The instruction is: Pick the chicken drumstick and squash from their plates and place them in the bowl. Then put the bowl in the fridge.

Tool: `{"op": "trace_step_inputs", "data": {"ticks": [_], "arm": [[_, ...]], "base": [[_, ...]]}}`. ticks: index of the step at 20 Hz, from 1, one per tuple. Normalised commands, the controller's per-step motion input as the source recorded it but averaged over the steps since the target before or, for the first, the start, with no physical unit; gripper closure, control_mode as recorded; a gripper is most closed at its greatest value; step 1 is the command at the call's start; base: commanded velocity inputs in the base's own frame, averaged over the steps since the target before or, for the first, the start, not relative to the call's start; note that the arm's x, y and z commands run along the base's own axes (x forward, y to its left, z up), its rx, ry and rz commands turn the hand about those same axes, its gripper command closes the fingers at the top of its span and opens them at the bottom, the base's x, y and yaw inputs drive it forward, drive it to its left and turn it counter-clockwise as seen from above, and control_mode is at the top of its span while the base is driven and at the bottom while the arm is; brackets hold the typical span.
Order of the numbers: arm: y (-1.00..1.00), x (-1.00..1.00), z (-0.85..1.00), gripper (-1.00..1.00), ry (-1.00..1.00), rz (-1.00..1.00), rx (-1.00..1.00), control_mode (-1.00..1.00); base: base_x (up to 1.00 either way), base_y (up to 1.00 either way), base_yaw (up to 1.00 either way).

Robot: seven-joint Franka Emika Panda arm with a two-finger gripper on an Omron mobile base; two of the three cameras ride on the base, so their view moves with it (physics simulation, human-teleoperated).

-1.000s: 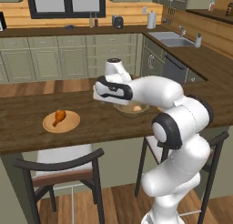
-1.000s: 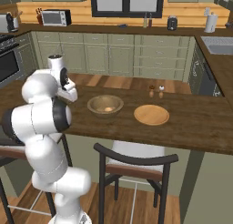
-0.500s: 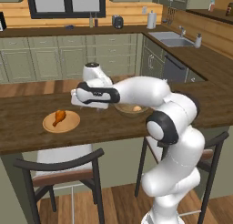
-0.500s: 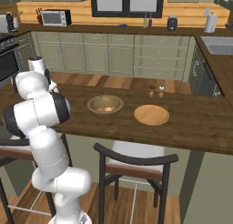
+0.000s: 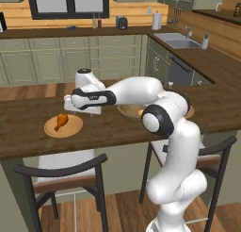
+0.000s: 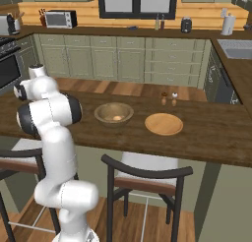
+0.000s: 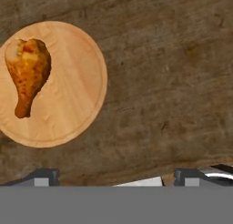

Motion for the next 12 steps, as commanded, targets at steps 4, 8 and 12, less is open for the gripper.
{"op": "trace_step_inputs", "data": {"ticks": [4, 8, 12], "arm": [[0.33, 0.63, -0.42, -1.0, 0.0, 0.0, -0.02, -1.0], [0.39, 0.49, -0.22, -1.0, 0.0, 0.0, -0.01, -1.0], [0.33, 0.37, 0.0, -1.0, 0.0, 0.0, 0.0, -1.0]], "base": [[0.0, 0.0, 0.0], [0.0, 0.0, 0.0], [0.0, 0.0, 0.0]]}}
